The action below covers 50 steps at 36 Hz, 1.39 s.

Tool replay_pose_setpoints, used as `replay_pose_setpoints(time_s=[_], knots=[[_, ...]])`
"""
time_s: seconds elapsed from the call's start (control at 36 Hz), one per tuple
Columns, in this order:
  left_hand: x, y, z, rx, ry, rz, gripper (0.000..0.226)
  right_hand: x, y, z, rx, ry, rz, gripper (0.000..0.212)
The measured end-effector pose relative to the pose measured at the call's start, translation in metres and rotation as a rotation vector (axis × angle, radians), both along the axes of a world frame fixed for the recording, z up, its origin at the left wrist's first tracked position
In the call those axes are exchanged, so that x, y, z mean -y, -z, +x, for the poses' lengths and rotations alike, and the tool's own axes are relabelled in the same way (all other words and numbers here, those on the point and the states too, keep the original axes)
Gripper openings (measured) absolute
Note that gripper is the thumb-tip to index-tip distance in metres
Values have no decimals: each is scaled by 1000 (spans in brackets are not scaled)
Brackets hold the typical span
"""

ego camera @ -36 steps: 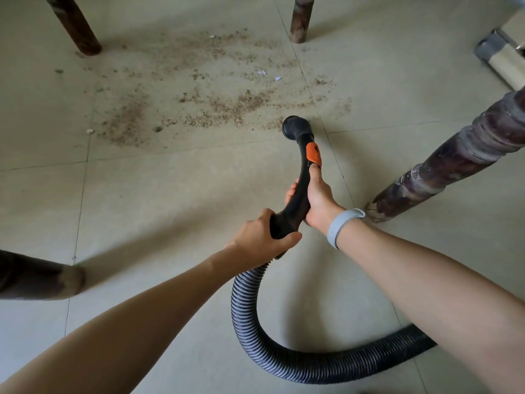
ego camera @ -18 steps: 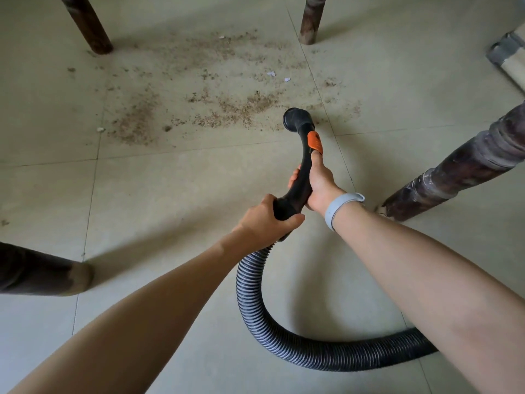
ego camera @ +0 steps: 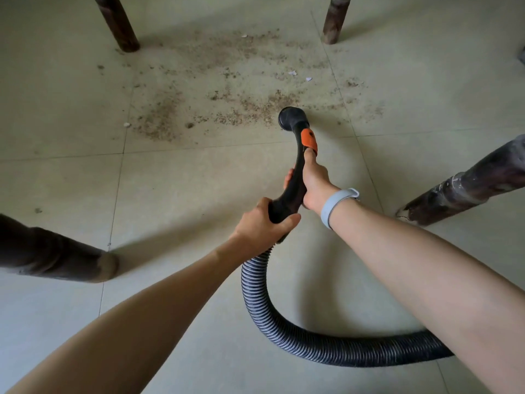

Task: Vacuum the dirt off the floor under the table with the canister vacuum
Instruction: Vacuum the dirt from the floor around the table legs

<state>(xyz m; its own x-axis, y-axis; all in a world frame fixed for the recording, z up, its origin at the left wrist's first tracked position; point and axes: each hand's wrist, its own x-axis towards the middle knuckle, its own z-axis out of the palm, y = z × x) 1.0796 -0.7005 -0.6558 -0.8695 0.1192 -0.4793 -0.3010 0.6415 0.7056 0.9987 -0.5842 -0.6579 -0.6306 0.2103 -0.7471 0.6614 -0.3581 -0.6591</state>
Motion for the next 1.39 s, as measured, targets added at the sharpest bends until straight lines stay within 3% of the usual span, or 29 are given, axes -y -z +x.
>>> replay_pose_setpoints(time_s=[0.19, 0.39, 0.83, 1.08, 1.39], knots=[[15, 12, 33, 26, 32, 3, 47, 12, 14, 24, 59, -55, -10, 48], [19, 3, 2, 24, -55, 36, 48, 23, 2, -7, 1, -79, 65, 57], [45, -7, 6, 41, -96, 78, 42, 49, -8, -8, 10, -149, 34, 66], [76, -9, 2, 12, -116, 29, 44, 78, -10, -12, 26, -110, -25, 50], [84, -6, 5, -7, -111, -15, 49, 88, -3, -16, 35, -150, -22, 49]])
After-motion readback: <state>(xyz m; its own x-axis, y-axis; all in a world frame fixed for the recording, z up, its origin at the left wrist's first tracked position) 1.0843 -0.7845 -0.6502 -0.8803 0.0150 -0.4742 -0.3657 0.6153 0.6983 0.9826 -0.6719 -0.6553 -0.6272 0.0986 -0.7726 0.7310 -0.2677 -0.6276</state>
